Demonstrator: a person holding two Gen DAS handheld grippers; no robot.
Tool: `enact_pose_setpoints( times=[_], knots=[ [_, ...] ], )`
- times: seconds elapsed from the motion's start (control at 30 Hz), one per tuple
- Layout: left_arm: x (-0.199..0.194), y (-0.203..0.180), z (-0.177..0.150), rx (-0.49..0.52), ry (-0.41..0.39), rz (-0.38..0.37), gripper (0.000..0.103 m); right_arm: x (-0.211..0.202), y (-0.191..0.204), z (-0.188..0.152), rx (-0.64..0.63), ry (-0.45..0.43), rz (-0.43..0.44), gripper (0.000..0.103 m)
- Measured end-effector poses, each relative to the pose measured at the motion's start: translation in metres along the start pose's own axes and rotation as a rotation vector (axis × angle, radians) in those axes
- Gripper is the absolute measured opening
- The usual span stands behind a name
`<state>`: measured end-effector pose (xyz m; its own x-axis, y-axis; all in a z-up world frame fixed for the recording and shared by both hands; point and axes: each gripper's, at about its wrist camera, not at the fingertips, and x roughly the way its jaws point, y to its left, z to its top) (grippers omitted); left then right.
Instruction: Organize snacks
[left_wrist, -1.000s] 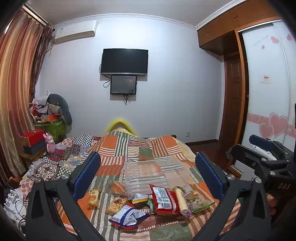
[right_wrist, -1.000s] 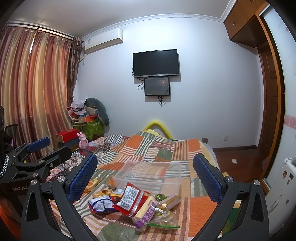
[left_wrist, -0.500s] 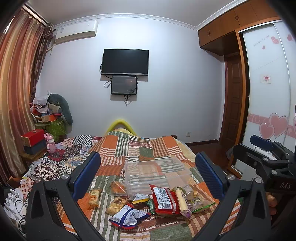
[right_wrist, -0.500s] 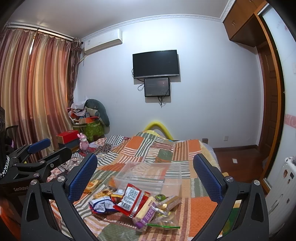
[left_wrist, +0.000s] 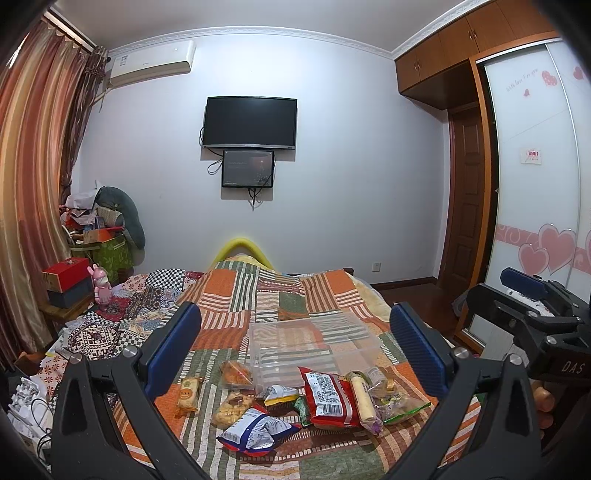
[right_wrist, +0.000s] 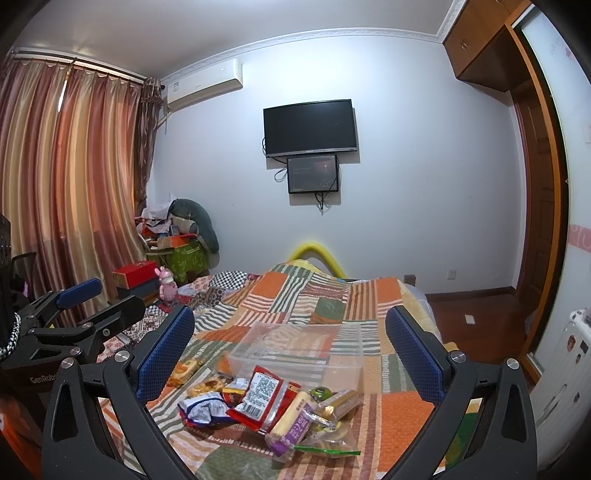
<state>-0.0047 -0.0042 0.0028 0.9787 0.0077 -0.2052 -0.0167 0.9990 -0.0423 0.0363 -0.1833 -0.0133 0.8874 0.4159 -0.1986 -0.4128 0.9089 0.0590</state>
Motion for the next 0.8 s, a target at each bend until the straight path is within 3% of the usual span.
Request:
enact_pose_setpoints(
  times=[0.37, 0.47, 0.53, 0.63, 0.8],
  knots=[
    [0.007, -0.002, -0.006, 0.015, 0.022, -0.006, 0.103, 0.005, -0.002, -0.003, 0.011, 0.022, 0.016, 0.103],
    [0.011, 0.0, -0.008, 0.015, 0.035, -0.002, 0.096, 0.007, -0.004, -0.006, 0.007, 0.036, 0.018, 0.102],
    [0.017, 0.002, -0.01, 0.011, 0.057, -0.006, 0.086, 0.01, -0.006, -0.009, 0.003, 0.053, 0.017, 0.093],
    [0.026, 0.01, -0.014, 0.005, 0.09, -0.001, 0.079, 0.019, -0.012, -0.015, 0.007, 0.096, 0.019, 0.083],
    [0.047, 0.03, -0.027, 0.019, 0.156, 0.045, 0.077, 0.035, -0.03, -0.027, 0.024, 0.175, -0.005, 0.073]
  ],
)
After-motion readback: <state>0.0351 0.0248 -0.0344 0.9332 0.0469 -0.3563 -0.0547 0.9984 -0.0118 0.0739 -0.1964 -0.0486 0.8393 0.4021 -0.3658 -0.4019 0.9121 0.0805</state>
